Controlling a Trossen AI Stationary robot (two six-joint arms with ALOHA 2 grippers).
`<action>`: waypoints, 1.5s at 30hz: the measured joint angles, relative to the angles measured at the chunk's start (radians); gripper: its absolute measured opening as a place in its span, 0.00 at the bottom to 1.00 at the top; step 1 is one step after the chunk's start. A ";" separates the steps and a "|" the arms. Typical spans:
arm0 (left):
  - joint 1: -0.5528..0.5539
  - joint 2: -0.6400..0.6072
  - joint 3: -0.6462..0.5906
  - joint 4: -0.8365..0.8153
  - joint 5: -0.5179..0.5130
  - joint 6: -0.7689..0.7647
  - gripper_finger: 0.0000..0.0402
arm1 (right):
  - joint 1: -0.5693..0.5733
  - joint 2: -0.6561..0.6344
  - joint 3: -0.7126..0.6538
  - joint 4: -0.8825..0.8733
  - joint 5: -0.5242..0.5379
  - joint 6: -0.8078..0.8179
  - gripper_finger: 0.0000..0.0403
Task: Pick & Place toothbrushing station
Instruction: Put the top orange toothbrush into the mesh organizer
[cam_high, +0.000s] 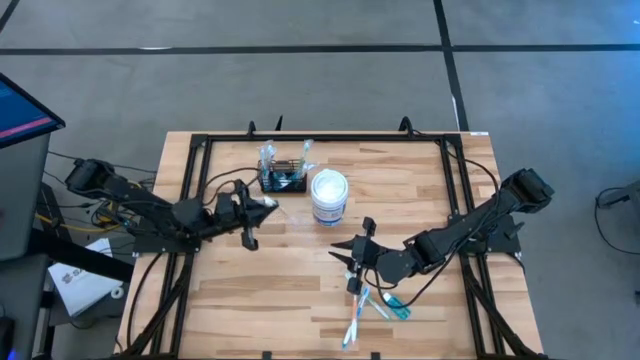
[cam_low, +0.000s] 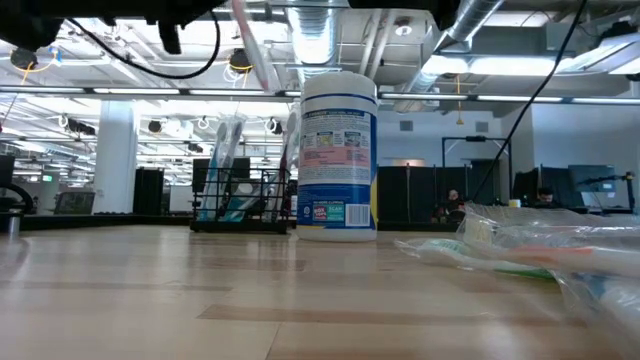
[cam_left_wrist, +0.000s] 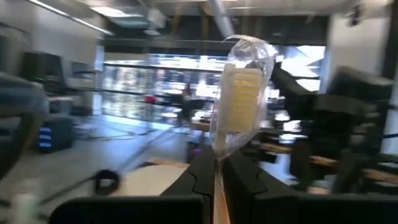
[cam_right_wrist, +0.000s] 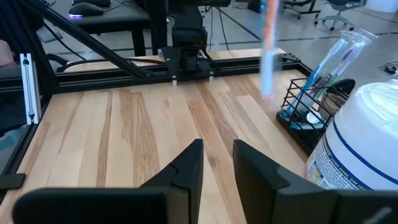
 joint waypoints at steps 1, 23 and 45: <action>0.000 -0.008 -0.001 -0.003 -0.028 0.017 0.01 | 0.000 0.000 0.000 0.000 0.000 0.000 0.19; 0.081 -0.071 -0.004 -0.158 -0.464 0.192 0.01 | 0.000 0.000 0.000 -0.001 -0.001 0.000 0.19; 0.238 -0.069 -0.004 -0.284 -0.464 0.182 0.01 | 0.002 0.000 0.000 -0.004 -0.001 0.000 0.19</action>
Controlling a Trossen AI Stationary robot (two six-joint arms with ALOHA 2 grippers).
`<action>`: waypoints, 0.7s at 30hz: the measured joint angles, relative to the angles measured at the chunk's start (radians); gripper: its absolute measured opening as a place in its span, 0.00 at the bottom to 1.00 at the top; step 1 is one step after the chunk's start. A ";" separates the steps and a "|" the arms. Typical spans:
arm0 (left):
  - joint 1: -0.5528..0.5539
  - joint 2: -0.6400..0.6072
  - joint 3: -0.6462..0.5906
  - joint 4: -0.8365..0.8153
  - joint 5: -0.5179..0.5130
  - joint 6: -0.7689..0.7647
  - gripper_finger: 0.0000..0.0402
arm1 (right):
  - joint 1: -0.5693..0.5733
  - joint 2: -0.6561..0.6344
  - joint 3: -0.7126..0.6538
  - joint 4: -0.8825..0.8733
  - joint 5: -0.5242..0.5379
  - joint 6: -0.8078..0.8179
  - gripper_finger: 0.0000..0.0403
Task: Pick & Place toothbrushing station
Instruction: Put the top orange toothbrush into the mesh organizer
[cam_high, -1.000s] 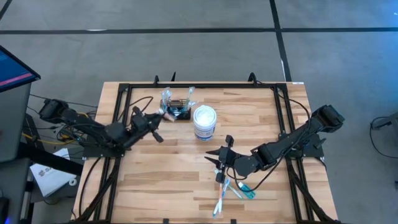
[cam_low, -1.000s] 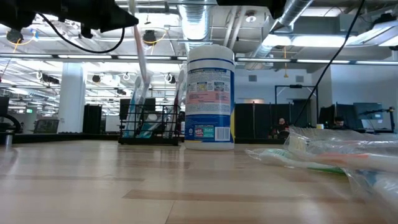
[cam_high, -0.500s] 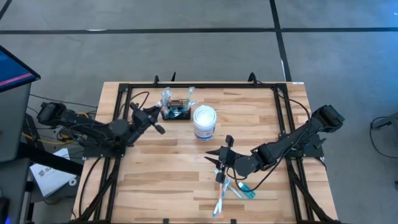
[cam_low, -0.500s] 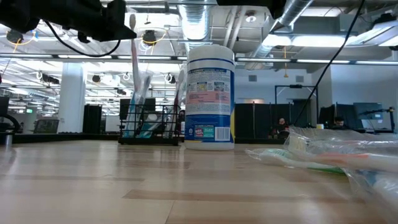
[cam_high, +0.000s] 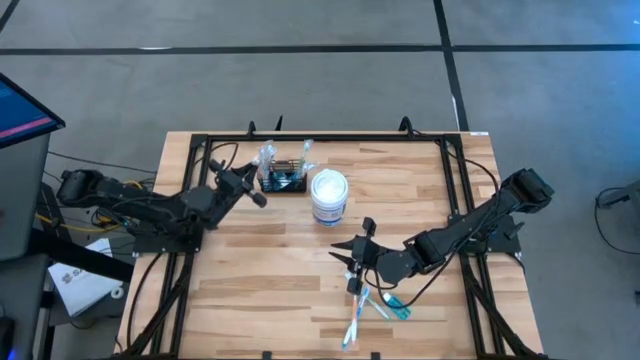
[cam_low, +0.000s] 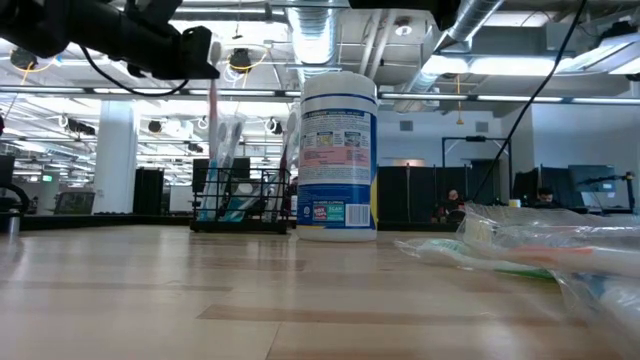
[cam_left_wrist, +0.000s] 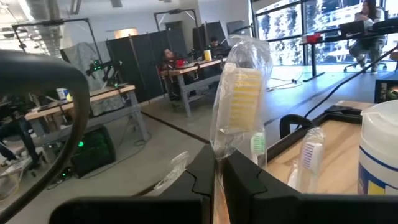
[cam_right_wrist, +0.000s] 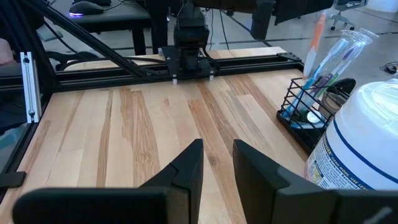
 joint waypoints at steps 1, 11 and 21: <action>0.004 0.000 0.000 -0.002 0.003 -0.012 0.01 | 0.000 0.000 0.000 0.000 0.000 0.000 0.19; 0.054 0.000 0.000 -0.109 0.030 -0.103 0.01 | 0.000 0.000 0.000 -0.003 0.000 0.000 0.19; 0.099 0.000 0.000 -0.175 0.100 -0.188 0.01 | 0.000 0.000 0.000 -0.004 0.000 0.000 0.19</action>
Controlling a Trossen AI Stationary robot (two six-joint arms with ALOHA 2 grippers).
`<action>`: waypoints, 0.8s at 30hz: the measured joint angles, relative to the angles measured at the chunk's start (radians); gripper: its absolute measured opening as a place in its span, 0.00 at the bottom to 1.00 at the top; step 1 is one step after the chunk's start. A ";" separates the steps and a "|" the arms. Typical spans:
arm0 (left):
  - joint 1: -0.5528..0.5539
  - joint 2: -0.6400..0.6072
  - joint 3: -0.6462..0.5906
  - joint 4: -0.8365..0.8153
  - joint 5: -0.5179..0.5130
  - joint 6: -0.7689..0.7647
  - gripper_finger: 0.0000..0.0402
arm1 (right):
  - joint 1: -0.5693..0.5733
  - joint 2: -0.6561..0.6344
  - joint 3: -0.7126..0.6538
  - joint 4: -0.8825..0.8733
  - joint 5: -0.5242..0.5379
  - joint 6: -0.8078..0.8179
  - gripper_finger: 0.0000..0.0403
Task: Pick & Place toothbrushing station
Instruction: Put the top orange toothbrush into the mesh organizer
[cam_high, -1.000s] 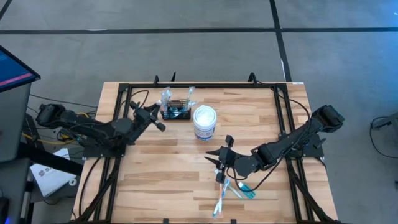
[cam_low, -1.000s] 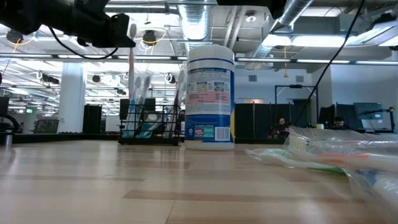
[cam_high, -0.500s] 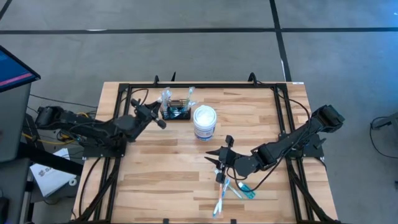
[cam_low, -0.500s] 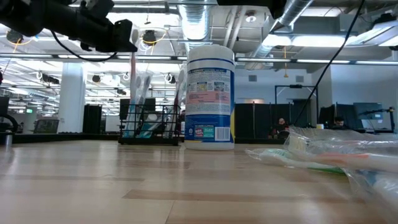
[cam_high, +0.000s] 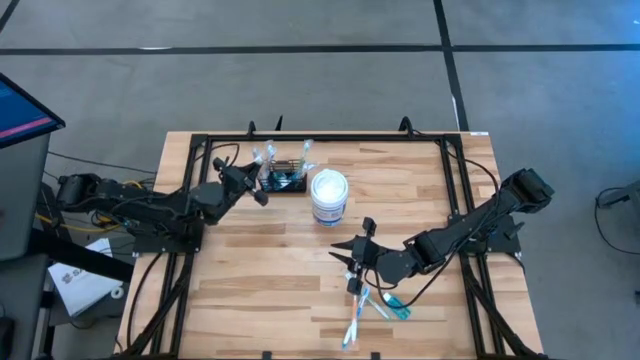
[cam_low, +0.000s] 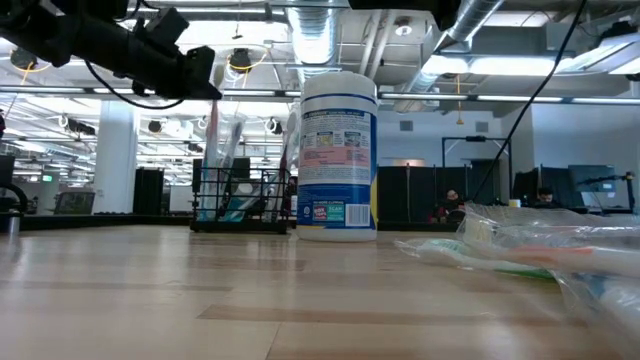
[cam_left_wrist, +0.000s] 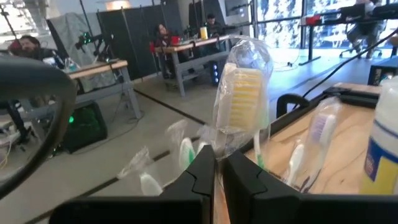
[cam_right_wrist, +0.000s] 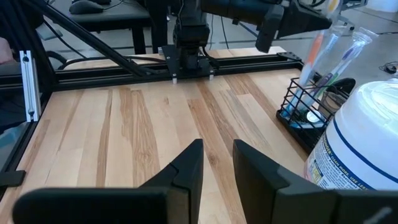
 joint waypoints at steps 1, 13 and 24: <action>0.004 0.000 -0.002 -0.007 0.001 -0.013 0.01 | 0.000 0.000 0.000 0.000 0.000 0.000 0.19; 0.088 0.000 -0.123 -0.006 0.095 -0.212 0.01 | -0.003 0.000 0.000 0.000 0.000 0.000 0.19; 0.137 0.000 -0.150 0.001 0.164 -0.277 0.02 | -0.004 0.000 0.000 0.000 0.000 -0.003 0.19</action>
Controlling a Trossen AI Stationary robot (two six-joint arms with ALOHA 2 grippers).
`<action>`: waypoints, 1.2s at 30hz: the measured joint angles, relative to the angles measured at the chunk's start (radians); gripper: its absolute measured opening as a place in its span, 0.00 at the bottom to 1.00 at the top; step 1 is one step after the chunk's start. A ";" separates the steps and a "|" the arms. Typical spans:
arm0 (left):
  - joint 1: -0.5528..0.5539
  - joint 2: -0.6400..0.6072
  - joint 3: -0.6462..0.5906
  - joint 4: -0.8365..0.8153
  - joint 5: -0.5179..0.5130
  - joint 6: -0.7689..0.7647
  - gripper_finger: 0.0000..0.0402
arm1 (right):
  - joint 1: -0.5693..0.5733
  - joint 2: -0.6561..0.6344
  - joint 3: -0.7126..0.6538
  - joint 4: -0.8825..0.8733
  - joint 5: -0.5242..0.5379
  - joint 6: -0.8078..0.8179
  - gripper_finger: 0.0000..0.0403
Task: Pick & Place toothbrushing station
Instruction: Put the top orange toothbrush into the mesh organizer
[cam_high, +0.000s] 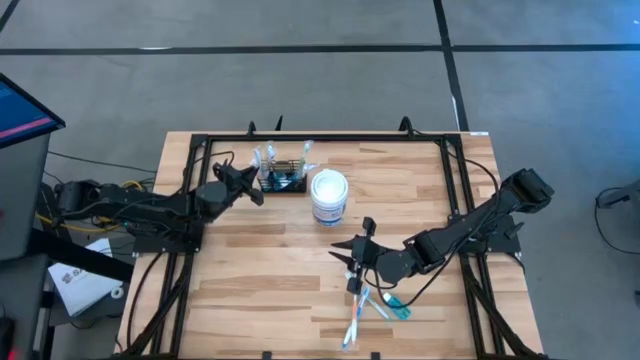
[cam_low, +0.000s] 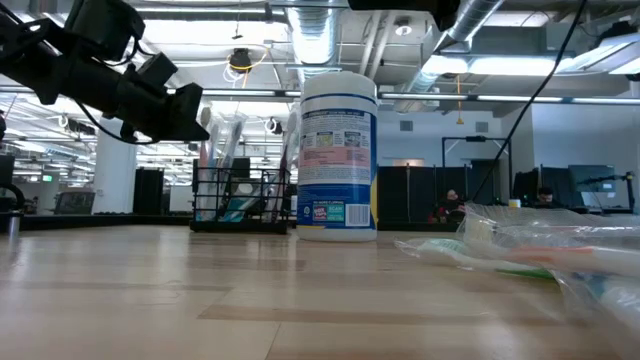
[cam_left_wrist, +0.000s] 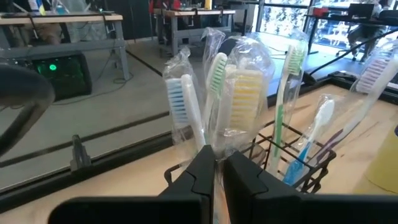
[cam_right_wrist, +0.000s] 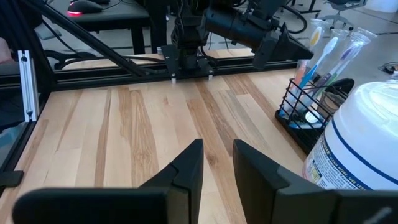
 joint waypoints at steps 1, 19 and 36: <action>0.005 0.000 0.000 0.000 0.006 -0.001 0.02 | 0.000 0.000 0.000 0.000 0.000 0.000 0.19; 0.036 0.021 0.000 0.001 0.034 -0.032 0.05 | 0.000 0.000 0.000 0.000 0.000 0.000 0.19; 0.036 0.075 -0.001 0.019 0.025 -0.054 0.17 | 0.000 0.000 0.000 0.000 0.000 0.000 0.19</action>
